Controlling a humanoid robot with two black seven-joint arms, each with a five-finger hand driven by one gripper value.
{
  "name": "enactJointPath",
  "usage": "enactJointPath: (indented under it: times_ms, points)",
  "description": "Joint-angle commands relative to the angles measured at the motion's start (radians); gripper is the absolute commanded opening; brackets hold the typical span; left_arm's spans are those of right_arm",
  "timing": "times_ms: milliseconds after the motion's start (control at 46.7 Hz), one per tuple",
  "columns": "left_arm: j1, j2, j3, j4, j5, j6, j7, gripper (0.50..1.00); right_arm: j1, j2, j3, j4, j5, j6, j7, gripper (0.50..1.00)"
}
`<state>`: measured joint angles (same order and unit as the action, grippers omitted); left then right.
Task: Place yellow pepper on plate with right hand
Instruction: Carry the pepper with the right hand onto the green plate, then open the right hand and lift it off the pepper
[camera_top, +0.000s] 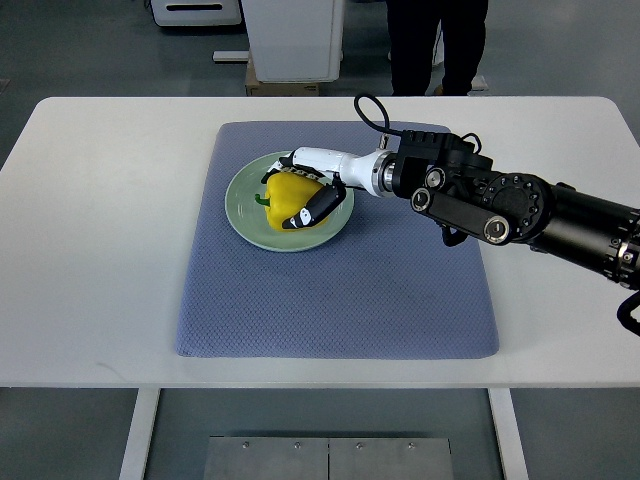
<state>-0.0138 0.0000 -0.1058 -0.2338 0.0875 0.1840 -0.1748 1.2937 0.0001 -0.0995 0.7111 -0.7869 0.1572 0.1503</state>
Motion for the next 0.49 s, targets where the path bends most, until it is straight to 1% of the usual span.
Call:
enactJointPath:
  times_ms: [0, 129, 150, 171, 193, 214, 236, 257, 300, 321, 343, 471]
  points:
    - [0.0, 0.0, 0.0, 0.001, 0.0, 0.0, 0.0, 1.0, -0.01, 0.0, -0.005, -0.01, 0.0, -0.002, -0.003, 0.5]
    - [0.0, 0.0, 0.0, 0.001, 0.0, 0.0, 0.0, 1.0, -0.022, 0.0, -0.005, -0.035, 0.0, -0.041, -0.001, 0.5]
    - [0.0, 0.0, 0.0, 0.001, 0.0, 0.0, 0.0, 1.0, -0.022, 0.0, -0.003, -0.036, 0.0, -0.05, -0.001, 0.529]
    - [0.0, 0.0, 0.0, -0.001, 0.0, 0.0, 0.0, 1.0, -0.024, 0.0, -0.003, -0.036, 0.001, -0.06, -0.001, 0.599]
    - [0.0, 0.0, 0.0, 0.001, 0.0, 0.0, 0.0, 1.0, -0.024, 0.0, -0.002, -0.036, 0.001, -0.07, -0.001, 0.681]
    - [0.0, 0.0, 0.0, -0.001, 0.0, 0.0, 0.0, 1.0, -0.027, 0.0, 0.0, -0.036, 0.003, -0.079, -0.001, 0.781]
    - [0.0, 0.0, 0.0, 0.001, 0.0, 0.0, 0.0, 1.0, -0.031, 0.0, 0.001, -0.038, 0.003, -0.087, -0.001, 0.871]
    - [0.0, 0.0, 0.0, 0.001, 0.0, 0.0, 0.0, 1.0, -0.036, 0.0, 0.003, -0.038, 0.003, -0.093, 0.0, 0.916]
    - [0.0, 0.0, 0.0, -0.001, 0.0, 0.0, 0.0, 1.0, -0.04, 0.0, 0.004, -0.038, 0.003, -0.105, -0.001, 0.945]
    - [0.0, 0.0, 0.0, 0.001, 0.0, 0.0, 0.0, 1.0, -0.04, 0.0, 0.004, -0.038, 0.003, -0.11, 0.0, 0.974]
    - [0.0, 0.0, 0.0, -0.001, 0.0, 0.0, 0.0, 1.0, -0.042, 0.0, 0.006, -0.038, 0.003, -0.111, 0.0, 0.993]
    - [0.0, 0.0, 0.0, -0.001, 0.0, 0.0, 0.0, 1.0, -0.04, 0.0, 0.006, -0.036, 0.026, -0.111, 0.0, 1.0]
